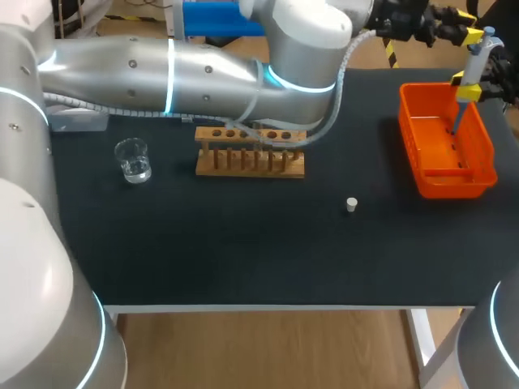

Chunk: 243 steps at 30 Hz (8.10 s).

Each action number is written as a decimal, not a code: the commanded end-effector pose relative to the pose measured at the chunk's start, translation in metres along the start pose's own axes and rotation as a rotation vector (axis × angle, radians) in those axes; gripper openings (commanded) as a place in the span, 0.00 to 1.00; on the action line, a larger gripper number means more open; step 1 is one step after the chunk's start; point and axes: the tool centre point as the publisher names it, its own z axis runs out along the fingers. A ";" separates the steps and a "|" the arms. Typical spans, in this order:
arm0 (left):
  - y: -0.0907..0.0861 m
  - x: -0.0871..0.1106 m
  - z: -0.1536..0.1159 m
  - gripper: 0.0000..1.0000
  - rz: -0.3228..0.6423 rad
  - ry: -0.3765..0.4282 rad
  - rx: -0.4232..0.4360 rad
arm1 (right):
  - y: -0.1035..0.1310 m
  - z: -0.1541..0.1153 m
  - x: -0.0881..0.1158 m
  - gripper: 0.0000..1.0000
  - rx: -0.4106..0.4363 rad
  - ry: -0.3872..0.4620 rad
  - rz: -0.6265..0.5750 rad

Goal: Invert the test tube, pick up the pipette, mount the tip to pipette, aspirate from beaker and dispense into the tube, eject the tip, return the pipette, and cap with the stopper.

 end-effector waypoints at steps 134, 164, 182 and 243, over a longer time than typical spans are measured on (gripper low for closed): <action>0.119 0.122 -0.287 1.00 -0.029 -0.244 0.123 | 0.028 0.105 0.040 0.00 0.011 0.124 -0.020; 0.119 0.122 -0.287 1.00 -0.029 -0.244 0.123 | 0.043 0.245 0.086 0.00 -0.038 0.169 0.010; 0.119 0.122 -0.287 1.00 -0.029 -0.244 0.123 | 0.033 0.316 0.087 0.00 -0.030 0.230 0.038; 0.119 0.122 -0.287 0.00 -0.029 -0.244 0.123 | 0.040 0.355 0.094 0.00 -0.100 0.142 -0.048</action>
